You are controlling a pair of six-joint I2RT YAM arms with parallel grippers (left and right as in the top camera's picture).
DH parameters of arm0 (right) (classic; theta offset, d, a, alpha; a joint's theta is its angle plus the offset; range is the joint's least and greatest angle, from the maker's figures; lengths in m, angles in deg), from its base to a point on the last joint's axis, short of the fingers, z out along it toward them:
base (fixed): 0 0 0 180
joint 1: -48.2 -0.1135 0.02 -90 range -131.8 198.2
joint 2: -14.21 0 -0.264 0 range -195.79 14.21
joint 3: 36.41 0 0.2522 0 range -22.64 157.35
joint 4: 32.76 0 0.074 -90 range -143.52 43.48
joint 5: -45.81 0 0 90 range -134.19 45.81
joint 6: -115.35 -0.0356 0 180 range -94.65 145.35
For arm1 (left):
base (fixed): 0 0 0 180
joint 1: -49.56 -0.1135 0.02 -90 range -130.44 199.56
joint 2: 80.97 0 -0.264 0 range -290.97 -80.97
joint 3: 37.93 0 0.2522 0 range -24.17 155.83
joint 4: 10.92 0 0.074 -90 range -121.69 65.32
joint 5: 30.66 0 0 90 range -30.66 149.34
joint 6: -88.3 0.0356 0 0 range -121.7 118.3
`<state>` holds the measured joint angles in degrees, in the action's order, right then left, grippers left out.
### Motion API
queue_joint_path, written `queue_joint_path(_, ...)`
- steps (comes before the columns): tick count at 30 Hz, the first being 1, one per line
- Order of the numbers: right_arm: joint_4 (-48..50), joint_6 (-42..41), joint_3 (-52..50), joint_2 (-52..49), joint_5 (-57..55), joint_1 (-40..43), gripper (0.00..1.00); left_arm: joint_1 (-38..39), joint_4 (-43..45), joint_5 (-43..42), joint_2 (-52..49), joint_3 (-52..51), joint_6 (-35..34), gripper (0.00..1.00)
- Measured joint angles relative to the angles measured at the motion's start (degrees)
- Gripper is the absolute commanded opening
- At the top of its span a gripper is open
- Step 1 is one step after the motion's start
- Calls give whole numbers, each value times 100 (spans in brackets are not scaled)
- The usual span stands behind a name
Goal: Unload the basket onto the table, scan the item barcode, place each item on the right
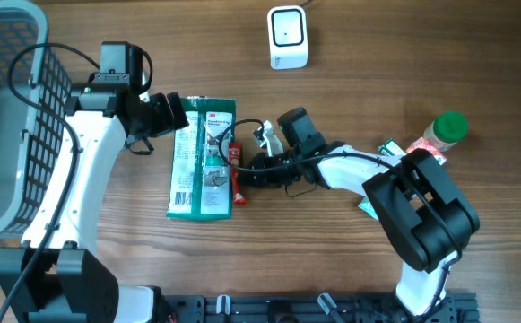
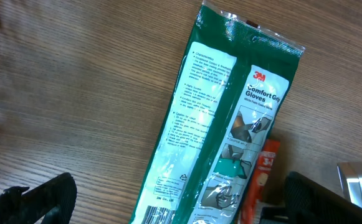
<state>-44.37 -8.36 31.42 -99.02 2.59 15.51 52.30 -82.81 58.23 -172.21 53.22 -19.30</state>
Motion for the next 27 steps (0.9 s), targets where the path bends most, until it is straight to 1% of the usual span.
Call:
queue_joint_path(6,-26,-63,0,0,-212,0,32,0,0,0,0,0,0,100)
queue_joint_path(9,-42,-85,2,0,-251,0,39,0,0,0,0,0,0,100)
queue_joint_path(11,-214,-96,31,33,-293,0,40,0,0,0,0,0,0,100)
queue_joint_path(14,-925,-98,249,243,-505,-13,39,0,0,2,0,0,0,100)
queue_joint_path(17,-1596,-101,549,634,-1056,-109,39,0,0,0,0,0,0,100)
queue_joint_path(20,-1961,-129,756,1040,-1731,-413,40,0,-2,0,0,0,0,100)
queue_joint_path(22,-2153,-251,824,1213,-2260,-809,43,0,0,0,0,0,0,100)
queue_joint_path(27,-2487,-647,833,1165,-3661,-1880,46,0,0,0,0,0,0,100)
